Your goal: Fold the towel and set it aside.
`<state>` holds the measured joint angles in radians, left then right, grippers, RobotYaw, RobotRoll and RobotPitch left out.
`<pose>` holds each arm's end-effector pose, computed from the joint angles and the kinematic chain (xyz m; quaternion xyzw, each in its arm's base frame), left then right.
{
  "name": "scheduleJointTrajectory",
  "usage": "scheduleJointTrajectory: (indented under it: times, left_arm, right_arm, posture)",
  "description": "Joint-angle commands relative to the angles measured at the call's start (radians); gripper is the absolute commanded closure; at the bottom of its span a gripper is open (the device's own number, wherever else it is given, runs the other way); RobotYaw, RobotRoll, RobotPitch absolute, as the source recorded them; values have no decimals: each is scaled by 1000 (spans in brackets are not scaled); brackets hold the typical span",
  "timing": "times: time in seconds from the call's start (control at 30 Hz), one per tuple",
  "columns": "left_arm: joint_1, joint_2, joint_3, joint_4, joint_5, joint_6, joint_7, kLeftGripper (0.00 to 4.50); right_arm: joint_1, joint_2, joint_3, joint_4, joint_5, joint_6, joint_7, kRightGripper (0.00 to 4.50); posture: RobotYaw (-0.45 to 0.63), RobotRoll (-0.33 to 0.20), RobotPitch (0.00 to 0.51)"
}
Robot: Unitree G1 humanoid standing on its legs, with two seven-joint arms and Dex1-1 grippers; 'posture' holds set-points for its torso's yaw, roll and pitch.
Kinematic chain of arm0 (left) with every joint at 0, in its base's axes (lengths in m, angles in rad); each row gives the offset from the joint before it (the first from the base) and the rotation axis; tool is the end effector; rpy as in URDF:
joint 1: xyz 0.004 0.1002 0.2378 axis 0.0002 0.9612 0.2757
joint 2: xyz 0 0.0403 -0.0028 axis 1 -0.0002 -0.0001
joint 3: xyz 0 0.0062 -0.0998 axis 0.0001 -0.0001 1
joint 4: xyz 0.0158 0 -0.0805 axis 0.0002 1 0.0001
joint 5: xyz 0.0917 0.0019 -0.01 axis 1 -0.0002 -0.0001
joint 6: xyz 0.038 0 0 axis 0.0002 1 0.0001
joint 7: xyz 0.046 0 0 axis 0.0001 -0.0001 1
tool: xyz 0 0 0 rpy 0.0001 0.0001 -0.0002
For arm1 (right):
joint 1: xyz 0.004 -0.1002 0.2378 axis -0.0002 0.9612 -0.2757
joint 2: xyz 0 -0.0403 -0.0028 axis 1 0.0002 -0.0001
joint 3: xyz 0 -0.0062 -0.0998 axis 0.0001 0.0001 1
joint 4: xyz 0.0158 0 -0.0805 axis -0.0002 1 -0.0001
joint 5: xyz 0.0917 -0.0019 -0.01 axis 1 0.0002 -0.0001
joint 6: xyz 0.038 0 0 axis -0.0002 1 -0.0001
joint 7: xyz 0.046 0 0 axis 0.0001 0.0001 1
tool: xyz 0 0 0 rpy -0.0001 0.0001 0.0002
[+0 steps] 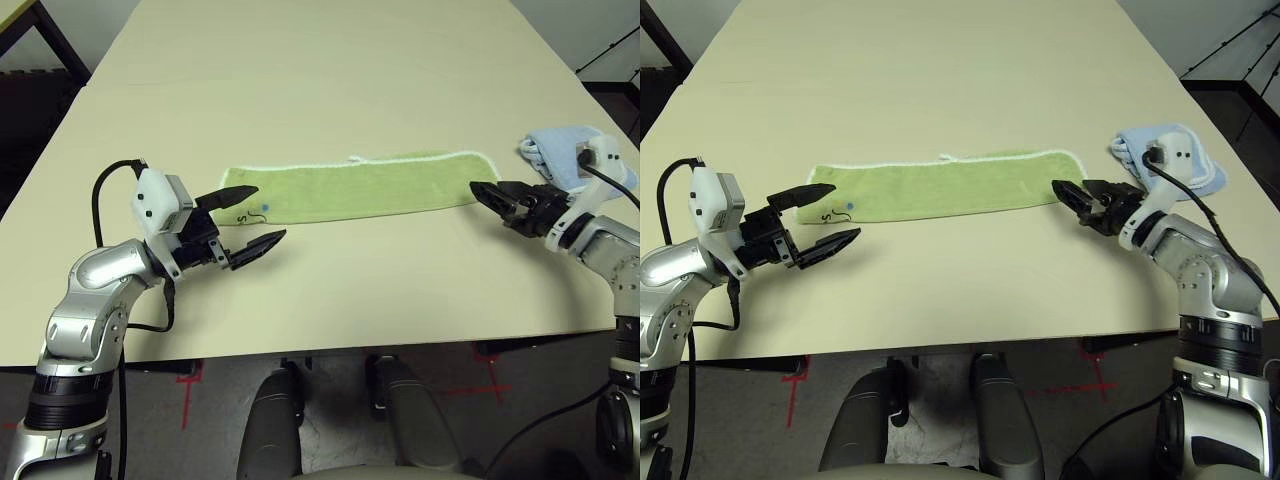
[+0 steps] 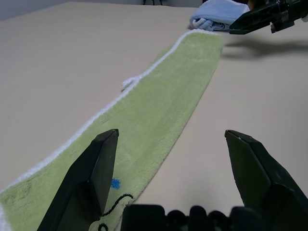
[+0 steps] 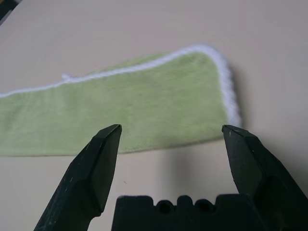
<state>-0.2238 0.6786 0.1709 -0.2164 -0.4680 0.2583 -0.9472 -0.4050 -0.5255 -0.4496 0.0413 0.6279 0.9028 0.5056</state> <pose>0.2208 0.2576 0.1740 0.1491 -0.0567 -0.4427 0.8823 0.2400 -0.2863 0.1503 0.1777 0.1122 0.1724 0.9624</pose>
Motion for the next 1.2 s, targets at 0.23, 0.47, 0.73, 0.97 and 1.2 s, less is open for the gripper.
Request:
scheduleJointTrajectory:
  times: [0.23,0.47,0.73,0.97,1.2]
  left_arm:
    - [-10,12,-28,35,24,-22,-20,22]
    - [-29,25,-31,54,39,-34,-25,22]
    - [-19,44,-23,51,40,-35,-22,22]
    - [-5,52,-16,43,41,-31,-17,22]
    - [-3,57,-14,43,44,-30,-10,22]
  right_arm:
    - [32,92,-150,-47,90,145,-245,0]
    - [-15,124,-139,33,78,106,-310,0]
    - [-89,154,-69,133,55,41,-303,0]
    - [-134,190,-17,184,36,-8,-297,0]
    - [-183,216,7,257,8,-62,-307,0]
  posture:
    - [-196,0,210]
    - [-194,0,207]
    - [-173,0,206]
    - [-154,0,208]
    - [-147,0,208]
